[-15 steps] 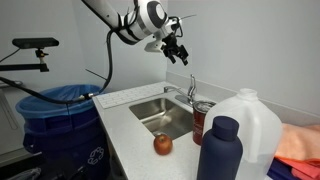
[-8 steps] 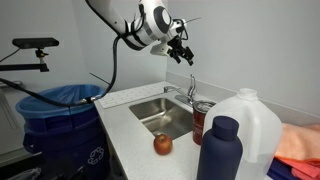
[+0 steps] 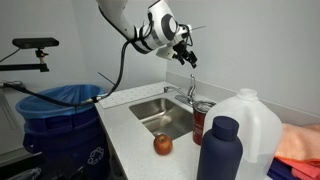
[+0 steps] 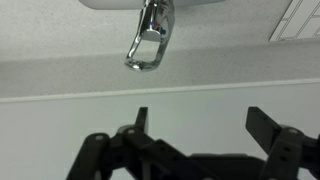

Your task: Push the handle of the tap down

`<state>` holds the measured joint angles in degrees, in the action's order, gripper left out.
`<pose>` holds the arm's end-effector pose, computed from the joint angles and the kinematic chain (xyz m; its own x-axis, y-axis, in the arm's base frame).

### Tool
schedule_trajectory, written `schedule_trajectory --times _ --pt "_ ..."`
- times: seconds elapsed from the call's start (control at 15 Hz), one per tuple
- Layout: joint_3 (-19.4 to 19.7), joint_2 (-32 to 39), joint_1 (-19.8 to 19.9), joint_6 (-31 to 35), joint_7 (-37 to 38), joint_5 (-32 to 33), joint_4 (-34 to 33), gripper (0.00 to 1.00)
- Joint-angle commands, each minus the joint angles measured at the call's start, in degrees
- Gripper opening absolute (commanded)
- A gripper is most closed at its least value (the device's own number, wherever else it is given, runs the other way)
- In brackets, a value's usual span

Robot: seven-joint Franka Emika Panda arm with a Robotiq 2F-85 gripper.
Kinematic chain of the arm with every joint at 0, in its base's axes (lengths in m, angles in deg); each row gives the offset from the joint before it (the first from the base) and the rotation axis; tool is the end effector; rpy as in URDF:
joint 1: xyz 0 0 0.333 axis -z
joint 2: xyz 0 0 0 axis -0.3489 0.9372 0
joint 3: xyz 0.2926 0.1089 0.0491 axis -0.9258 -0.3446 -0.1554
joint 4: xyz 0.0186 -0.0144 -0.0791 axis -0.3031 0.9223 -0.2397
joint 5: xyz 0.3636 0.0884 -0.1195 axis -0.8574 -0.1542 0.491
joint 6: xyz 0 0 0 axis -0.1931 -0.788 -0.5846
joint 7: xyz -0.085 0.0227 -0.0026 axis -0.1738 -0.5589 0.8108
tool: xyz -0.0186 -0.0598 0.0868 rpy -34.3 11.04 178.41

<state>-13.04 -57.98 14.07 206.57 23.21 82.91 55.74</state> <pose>0.7055 0.0832 0.4467 0.7318 -0.2090 0.6487 -0.2344 -0.9709 -0.0484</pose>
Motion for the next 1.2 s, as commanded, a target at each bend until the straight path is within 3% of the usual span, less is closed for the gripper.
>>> schedule_trajectory --times 0.0,0.47,1.13 --pt "1.3 2.7 -1.4 -1.9 -3.3 -7.1 -2.8 1.00" --pt "2.1 2.9 -2.1 -4.7 -5.4 -12.5 -2.2 1.00" --pt "0.4 2.1 -1.7 -14.3 -7.5 -20.0 -0.9 1.00"
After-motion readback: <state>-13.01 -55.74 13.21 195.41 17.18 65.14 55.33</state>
